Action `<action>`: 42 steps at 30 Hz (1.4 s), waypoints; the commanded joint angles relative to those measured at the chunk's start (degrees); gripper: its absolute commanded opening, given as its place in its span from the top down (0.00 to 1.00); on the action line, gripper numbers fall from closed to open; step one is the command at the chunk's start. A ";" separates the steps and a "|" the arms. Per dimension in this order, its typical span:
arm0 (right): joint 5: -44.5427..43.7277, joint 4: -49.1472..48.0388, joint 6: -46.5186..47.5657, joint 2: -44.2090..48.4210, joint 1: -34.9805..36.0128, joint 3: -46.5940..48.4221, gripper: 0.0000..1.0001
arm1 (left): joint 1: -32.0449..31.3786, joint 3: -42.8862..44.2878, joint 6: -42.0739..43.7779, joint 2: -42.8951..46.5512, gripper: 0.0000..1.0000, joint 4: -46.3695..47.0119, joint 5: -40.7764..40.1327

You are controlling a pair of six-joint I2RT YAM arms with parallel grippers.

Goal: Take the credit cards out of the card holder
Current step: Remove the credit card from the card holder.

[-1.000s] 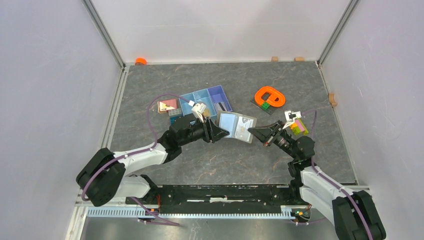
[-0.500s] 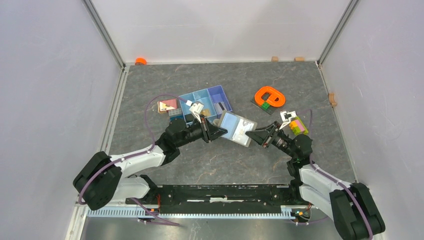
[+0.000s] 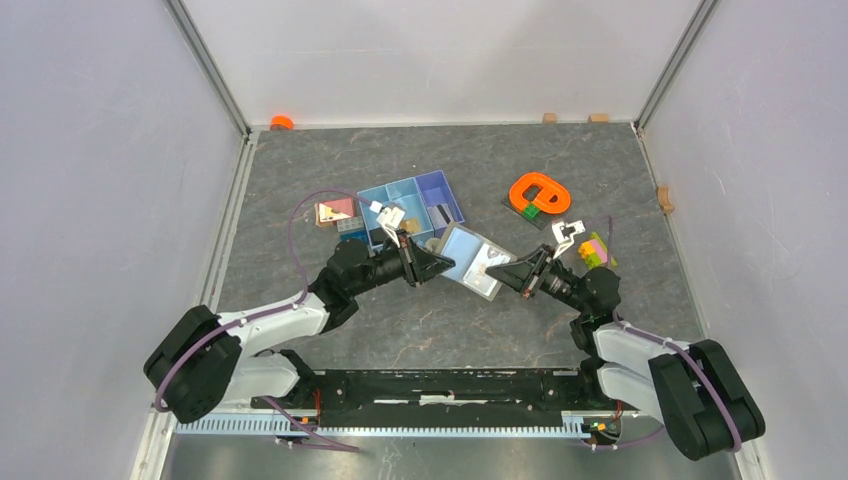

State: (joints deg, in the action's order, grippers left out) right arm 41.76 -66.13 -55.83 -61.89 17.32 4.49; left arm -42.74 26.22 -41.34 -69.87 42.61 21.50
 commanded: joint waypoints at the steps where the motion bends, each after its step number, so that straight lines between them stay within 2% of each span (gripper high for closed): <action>1: 1.87 -3.78 -0.26 -0.83 0.56 0.94 1.00 | 0.11 -0.10 -0.41 2.35 0.96 1.79 -1.45; 2: 2.06 -3.78 0.07 -0.65 0.52 1.06 1.00 | 0.11 0.26 0.37 2.69 0.89 -0.46 -2.63; 5: 2.28 -2.47 1.41 0.23 0.50 1.37 1.00 | 0.16 2.19 2.83 4.15 0.53 -10.83 -8.76; 7: 2.00 -1.10 2.44 0.99 0.48 1.53 1.00 | 0.11 4.00 4.05 4.46 0.45 -17.75 -13.68; 9: 1.92 -0.75 2.65 1.32 0.52 1.64 1.00 | 0.11 4.45 5.10 3.88 0.45 -17.85 -12.53; 16: 2.58 -2.13 1.78 0.45 0.52 1.63 1.00 | 0.04 6.09 2.02 -3.60 0.41 -8.34 1.09; 18: 2.70 -2.47 1.57 0.19 0.54 1.61 1.00 | 0.03 5.39 1.00 -4.27 0.47 -4.75 3.14; 22: 2.63 -2.42 1.69 0.17 0.46 1.53 1.00 | 0.10 4.57 0.34 -3.75 0.65 -2.75 3.83; 24: 2.63 -2.22 1.74 0.17 0.56 1.56 1.00 | 0.04 4.00 0.45 -2.81 0.67 -2.28 3.28; 25: 2.50 -1.89 1.97 0.18 0.48 1.59 1.00 | 0.07 3.81 0.33 -2.42 0.65 -2.17 3.02; 29: 1.18 3.87 4.75 0.91 0.53 2.48 1.00 | 0.03 3.67 0.82 -1.12 0.21 -4.09 1.71; 31: -0.29 8.95 7.24 1.60 0.52 3.41 1.00 | 0.03 3.78 1.48 -1.15 0.12 -4.89 1.29; 34: -1.38 10.94 7.99 2.08 0.50 3.52 1.00 | -1.27 4.88 3.36 -2.35 0.10 -7.44 -0.54; 38: -0.32 8.83 6.50 1.19 0.60 3.38 1.00 | -4.19 8.35 7.17 -4.87 0.21 -13.67 -4.70; 42: -0.35 8.82 6.54 1.35 0.60 3.37 1.00 | -5.65 11.73 9.78 -6.36 0.23 -21.48 -9.68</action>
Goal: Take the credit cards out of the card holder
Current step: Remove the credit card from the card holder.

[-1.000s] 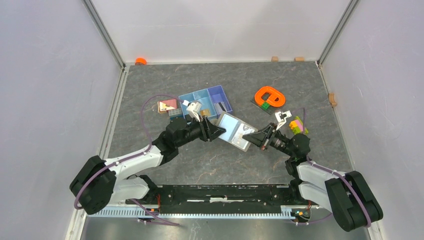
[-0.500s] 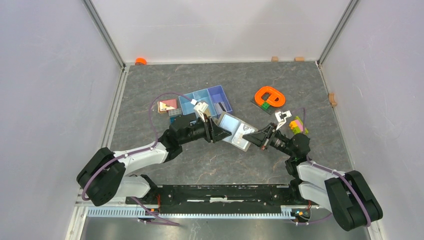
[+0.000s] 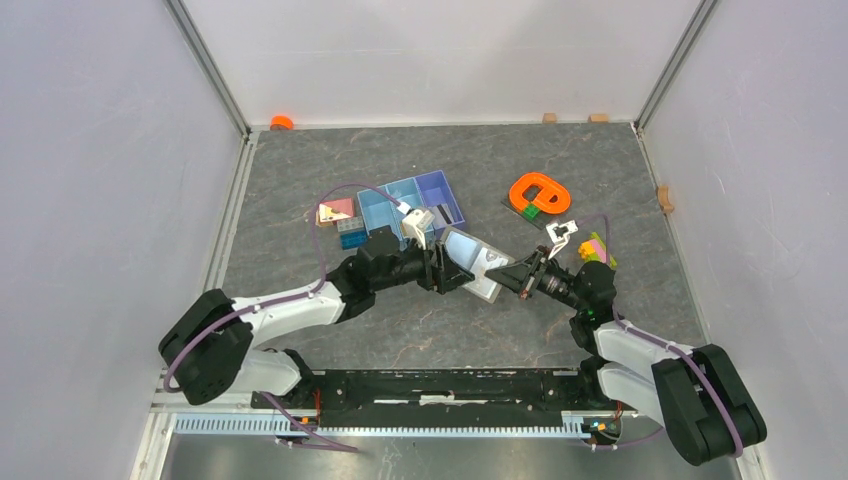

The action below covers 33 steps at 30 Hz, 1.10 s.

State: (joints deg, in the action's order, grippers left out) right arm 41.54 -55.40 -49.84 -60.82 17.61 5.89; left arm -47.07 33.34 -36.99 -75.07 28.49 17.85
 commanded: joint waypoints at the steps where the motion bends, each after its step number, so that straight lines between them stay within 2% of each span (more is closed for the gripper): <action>1: -0.19 -1.82 0.54 0.39 0.32 1.99 1.00 | -1.58 5.41 5.87 -1.60 0.23 -9.09 -6.89; 2: -0.14 -1.82 0.54 0.32 0.40 1.96 1.00 | -1.62 5.95 6.07 -2.00 0.23 -10.08 -7.55; 4: 0.16 -1.90 0.54 0.26 0.41 2.11 1.00 | -1.62 6.80 6.10 -2.70 0.31 -12.00 -8.96; 7: 0.47 -2.00 0.67 0.33 0.41 2.24 1.00 | -1.55 6.99 5.78 -3.03 0.61 -12.53 -9.45; 8: 0.60 -1.92 0.90 0.38 0.39 2.21 0.97 | -1.53 6.77 5.51 -2.96 0.70 -12.21 -9.50; 10: 0.74 -1.91 1.21 0.65 0.35 2.18 0.85 | -1.32 6.39 4.95 -2.58 0.84 -11.65 -9.34; 13: 0.53 -0.68 2.57 1.32 0.41 2.10 0.60 | -0.22 4.91 3.19 -1.46 0.97 -9.26 -7.86; 14: 0.05 0.33 3.32 1.52 0.41 2.15 0.53 | 0.26 4.21 2.54 -0.91 0.98 -7.76 -7.00; 16: -0.51 2.21 4.65 1.91 0.39 2.33 0.47 | 1.32 1.87 1.03 0.67 0.98 -3.78 -5.31; 20: -1.39 5.25 6.30 2.13 0.46 2.95 0.46 | 2.22 -2.15 -0.01 5.14 0.98 1.52 -4.98; 24: -1.44 5.74 6.99 2.11 0.37 3.14 0.63 | 2.33 -4.55 -0.45 8.46 0.98 4.05 -5.81; 28: -1.12 5.52 7.04 1.89 0.88 3.47 0.74 | 2.33 -4.89 -0.82 8.25 0.98 6.47 -3.30; 31: -1.11 5.54 7.29 1.86 1.25 3.67 0.74 | 2.33 -4.93 -1.07 7.72 0.98 7.54 -2.13; 33: -1.03 5.50 7.33 1.99 1.40 3.76 0.69 | 2.33 -4.96 -1.15 7.61 0.98 7.90 -1.77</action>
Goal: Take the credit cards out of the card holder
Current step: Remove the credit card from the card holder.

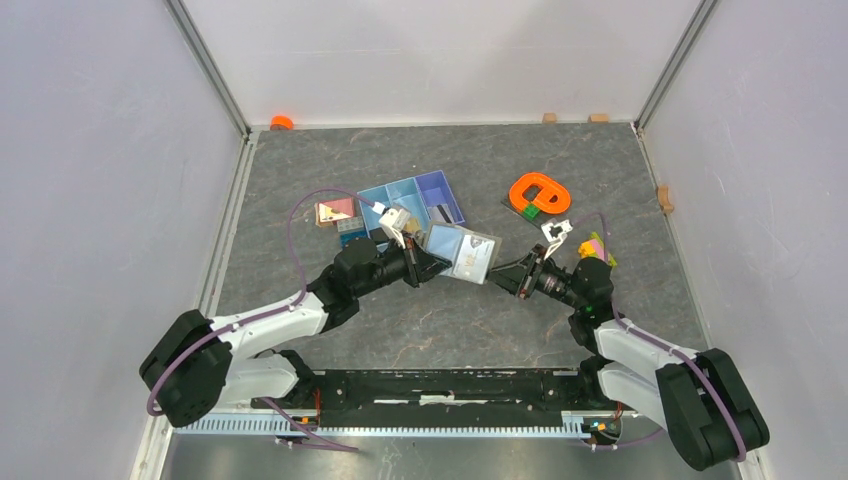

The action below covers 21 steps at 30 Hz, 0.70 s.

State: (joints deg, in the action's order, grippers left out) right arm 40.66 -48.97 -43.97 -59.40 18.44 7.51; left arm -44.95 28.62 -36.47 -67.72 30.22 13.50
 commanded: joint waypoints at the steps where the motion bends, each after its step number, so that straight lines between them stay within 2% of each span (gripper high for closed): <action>1: -0.15 -1.03 1.45 0.63 0.63 2.09 0.67 | 0.22 -0.25 -1.68 0.31 0.98 6.02 2.46; 3: -0.19 -1.12 1.44 1.06 0.74 1.99 0.64 | 0.21 -0.36 -1.70 0.35 0.98 6.05 2.34; 12: 0.80 -5.17 0.24 2.21 1.06 1.02 0.64 | 0.21 -0.41 -1.68 0.41 0.98 6.61 2.86; 18: 0.47 -4.73 0.60 2.62 1.43 1.12 0.57 | 0.21 -0.32 -1.62 0.72 0.98 4.78 0.88; 21: 0.46 -5.12 0.91 3.71 1.54 1.02 0.63 | 0.21 -0.13 -1.76 0.17 0.98 5.07 1.57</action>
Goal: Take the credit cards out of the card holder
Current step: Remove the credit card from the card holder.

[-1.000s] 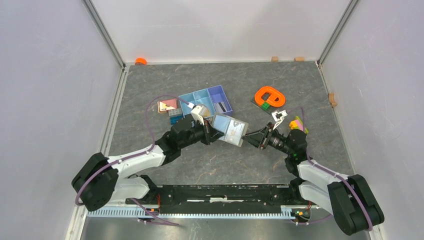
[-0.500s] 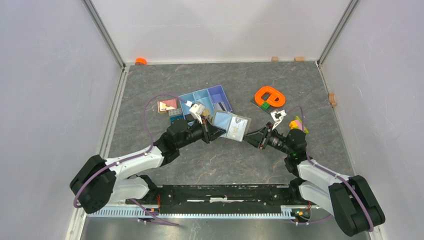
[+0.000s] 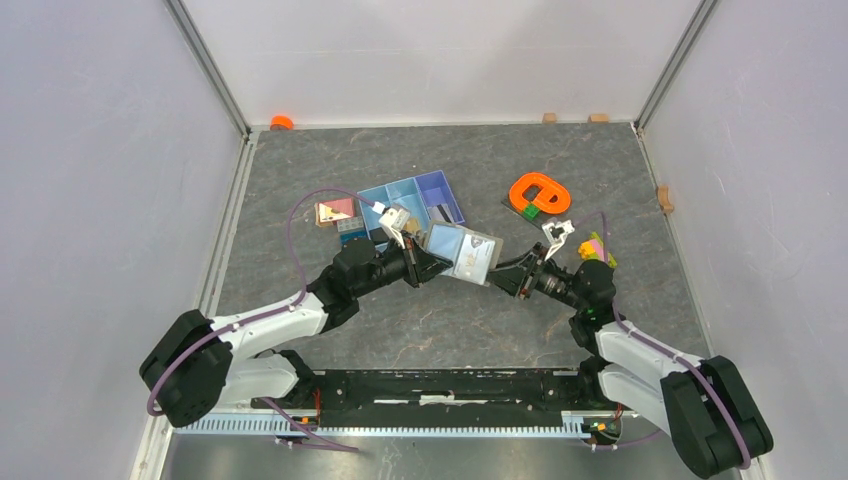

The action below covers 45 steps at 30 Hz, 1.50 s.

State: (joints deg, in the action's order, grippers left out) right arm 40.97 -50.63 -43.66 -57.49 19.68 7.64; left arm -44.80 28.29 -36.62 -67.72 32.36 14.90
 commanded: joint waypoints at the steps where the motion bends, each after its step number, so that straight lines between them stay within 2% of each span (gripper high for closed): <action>1: 0.21 -3.71 0.60 1.87 0.58 0.85 0.64 | 0.06 0.50 -1.70 -0.50 0.98 3.13 0.87; 14: -0.28 -1.32 4.26 -1.25 6.80 3.92 0.58 | 0.06 3.64 -3.31 -7.30 0.98 6.03 8.63; 20: -0.10 -1.14 4.54 -0.99 7.54 4.23 0.35 | 0.06 4.31 -4.13 -8.99 0.98 6.07 9.54; 25: -0.63 0.36 5.60 -1.06 8.19 4.73 0.30 | 0.06 4.29 -4.30 -8.99 0.98 6.60 10.07; 30: -1.02 0.36 5.73 -1.18 8.84 4.75 0.15 | 0.06 4.83 -4.61 -10.02 0.98 7.08 11.59; 34: -1.57 0.40 5.74 -0.78 8.99 4.61 0.09 | 0.01 5.42 -4.73 -11.05 0.98 7.37 12.89; 37: -2.28 0.86 5.78 -0.86 9.06 4.70 0.09 | -0.66 6.20 -4.73 -11.96 0.98 7.83 14.22; 39: -2.79 0.97 5.74 -1.13 9.06 4.75 0.12 | -1.27 6.61 -4.39 -12.46 0.98 7.75 14.59; 45: -5.45 2.81 6.21 -1.13 9.06 4.68 0.41 | -2.87 7.80 -2.81 -12.82 0.98 6.51 15.31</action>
State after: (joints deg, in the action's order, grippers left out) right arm 38.22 -48.64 -38.57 -58.74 28.40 10.28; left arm -46.17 32.95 -40.05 -80.27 35.75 27.29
